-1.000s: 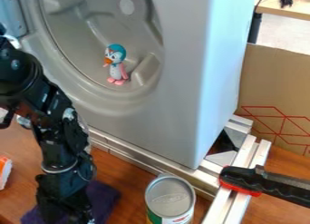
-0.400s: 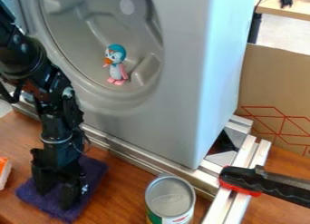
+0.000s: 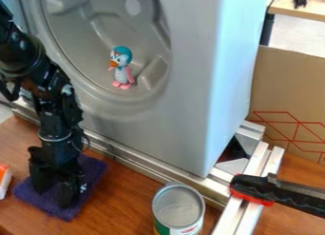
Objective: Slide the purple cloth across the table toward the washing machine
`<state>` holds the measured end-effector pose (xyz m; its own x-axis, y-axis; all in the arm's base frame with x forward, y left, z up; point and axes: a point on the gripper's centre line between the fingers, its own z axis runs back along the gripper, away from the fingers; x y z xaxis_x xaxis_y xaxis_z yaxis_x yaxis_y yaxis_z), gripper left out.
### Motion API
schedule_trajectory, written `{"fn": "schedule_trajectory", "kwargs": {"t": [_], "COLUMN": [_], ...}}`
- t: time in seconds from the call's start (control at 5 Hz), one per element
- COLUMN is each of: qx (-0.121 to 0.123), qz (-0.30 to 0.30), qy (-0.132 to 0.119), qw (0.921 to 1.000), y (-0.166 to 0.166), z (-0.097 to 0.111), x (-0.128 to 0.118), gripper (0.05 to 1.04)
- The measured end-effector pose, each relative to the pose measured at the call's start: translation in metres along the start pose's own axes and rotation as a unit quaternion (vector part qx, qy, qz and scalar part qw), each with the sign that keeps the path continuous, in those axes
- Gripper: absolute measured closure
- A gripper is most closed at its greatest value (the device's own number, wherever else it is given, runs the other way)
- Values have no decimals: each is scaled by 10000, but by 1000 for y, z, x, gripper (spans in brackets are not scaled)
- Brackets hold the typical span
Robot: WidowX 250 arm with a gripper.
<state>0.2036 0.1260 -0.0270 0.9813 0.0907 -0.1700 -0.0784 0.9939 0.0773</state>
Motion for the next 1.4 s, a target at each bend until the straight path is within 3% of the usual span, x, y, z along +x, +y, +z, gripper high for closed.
{"fn": "schedule_trajectory", "kwargs": {"t": [0.4,0.6,1.0,1.2,1.4], "qx": [15,8,-208,-331,-473], "qz": [237,205,-36,-281,-436], "qy": [-191,-457,-1022,-1019,-1259], "qw": [9995,9987,9945,9938,9900], "y": [27,28,2,-21,-39], "z": [6,21,56,64,84], "x": [-2,-4,-32,-42,-49], "gripper": [83,83,83,83,83]}}
